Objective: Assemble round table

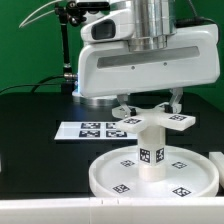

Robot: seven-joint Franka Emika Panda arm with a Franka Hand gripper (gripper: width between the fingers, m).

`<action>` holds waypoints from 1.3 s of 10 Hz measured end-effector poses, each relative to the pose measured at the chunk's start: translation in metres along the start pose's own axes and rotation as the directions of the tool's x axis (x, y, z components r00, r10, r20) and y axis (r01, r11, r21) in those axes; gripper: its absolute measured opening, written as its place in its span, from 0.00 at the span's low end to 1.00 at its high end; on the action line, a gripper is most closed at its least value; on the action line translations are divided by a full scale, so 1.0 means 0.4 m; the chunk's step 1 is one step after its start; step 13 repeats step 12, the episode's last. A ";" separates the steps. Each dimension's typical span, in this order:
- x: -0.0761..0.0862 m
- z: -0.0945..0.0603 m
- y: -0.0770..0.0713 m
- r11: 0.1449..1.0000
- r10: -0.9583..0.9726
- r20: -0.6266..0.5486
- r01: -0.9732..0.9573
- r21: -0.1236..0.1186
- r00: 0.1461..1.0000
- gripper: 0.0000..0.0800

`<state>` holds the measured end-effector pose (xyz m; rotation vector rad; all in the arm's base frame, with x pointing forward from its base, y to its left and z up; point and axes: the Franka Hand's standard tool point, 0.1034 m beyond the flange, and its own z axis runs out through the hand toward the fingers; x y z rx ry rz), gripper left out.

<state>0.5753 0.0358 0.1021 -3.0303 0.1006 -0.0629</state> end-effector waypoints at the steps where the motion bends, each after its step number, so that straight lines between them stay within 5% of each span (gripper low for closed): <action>1: -0.001 0.001 -0.001 1.000 0.014 0.001 -0.014 0.000 1.000 0.56; 4: -0.001 -0.005 -0.010 1.000 0.009 0.001 -0.009 0.001 1.000 0.80; 8: 0.007 -0.094 -0.041 1.000 -0.010 0.044 0.009 0.016 0.999 0.81; 13: 0.009 -0.081 -0.039 1.000 -0.009 0.034 0.009 0.015 0.999 0.81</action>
Offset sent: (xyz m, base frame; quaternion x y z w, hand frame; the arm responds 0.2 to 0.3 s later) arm -0.0064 0.0051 0.0057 -0.0056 -0.0130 0.0083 0.9999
